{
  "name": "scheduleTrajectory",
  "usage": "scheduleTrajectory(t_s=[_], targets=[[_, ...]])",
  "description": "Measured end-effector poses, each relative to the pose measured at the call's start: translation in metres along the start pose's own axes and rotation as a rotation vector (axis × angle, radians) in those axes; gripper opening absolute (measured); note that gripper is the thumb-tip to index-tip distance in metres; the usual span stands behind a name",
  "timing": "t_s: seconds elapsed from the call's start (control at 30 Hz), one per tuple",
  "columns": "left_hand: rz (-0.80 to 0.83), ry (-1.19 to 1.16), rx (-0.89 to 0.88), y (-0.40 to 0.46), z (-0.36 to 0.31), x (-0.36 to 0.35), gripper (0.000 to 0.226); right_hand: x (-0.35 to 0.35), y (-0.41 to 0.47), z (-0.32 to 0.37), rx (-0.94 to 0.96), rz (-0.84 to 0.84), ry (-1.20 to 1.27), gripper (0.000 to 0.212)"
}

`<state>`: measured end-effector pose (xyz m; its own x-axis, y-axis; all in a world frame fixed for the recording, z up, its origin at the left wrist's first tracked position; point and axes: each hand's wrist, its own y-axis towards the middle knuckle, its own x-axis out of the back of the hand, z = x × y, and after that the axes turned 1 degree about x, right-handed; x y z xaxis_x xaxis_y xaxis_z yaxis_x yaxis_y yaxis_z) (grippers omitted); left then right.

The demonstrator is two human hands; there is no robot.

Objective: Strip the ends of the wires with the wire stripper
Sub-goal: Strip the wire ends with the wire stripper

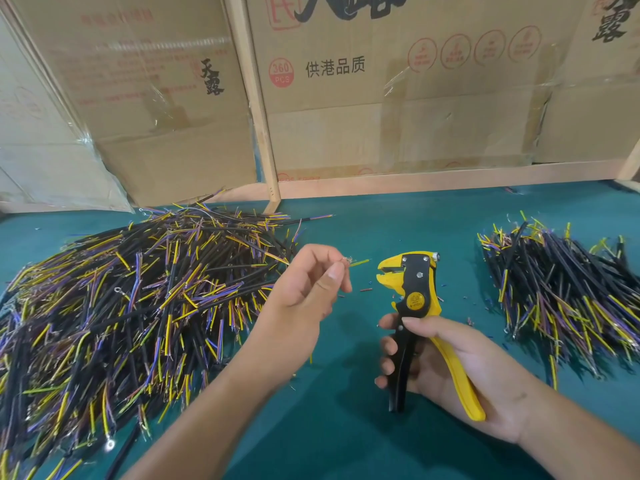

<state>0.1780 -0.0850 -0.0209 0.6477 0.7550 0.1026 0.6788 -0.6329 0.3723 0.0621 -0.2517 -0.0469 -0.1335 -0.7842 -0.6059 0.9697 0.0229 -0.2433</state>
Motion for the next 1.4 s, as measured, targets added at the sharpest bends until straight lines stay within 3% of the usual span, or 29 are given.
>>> scheduleTrajectory(t_s=[0.27, 0.43, 0.8, 1.13, 1.23, 1.4], targets=[[0.038, -0.029, 0.034, -0.004, -0.005, -0.006, 0.015, 0.000, 0.000, 0.000, -0.002, 0.013, -0.001, 0.047], [0.017, -0.043, 0.064, -0.005, -0.009, -0.009, 0.019, -0.001, -0.001, 0.000, 0.005, 0.014, 0.002, 0.038], [-0.011, -0.066, 0.111, -0.008, -0.010, -0.017, 0.025, -0.002, -0.003, 0.001, 0.044, 0.041, -0.020, 0.055], [0.061, -0.013, 0.046, -0.008, 0.005, -0.016, 0.013, -0.001, -0.007, 0.007, 0.103, 0.145, 0.002, 0.037], [0.039, 0.089, -0.024, -0.008, 0.006, -0.015, 0.011, 0.002, -0.007, 0.008, 0.122, 0.134, -0.016, 0.040], [-0.067, 0.455, -0.187, -0.006, 0.005, -0.003, 0.007, 0.007, -0.008, 0.011, 0.148, 0.197, -0.170, 0.032]])
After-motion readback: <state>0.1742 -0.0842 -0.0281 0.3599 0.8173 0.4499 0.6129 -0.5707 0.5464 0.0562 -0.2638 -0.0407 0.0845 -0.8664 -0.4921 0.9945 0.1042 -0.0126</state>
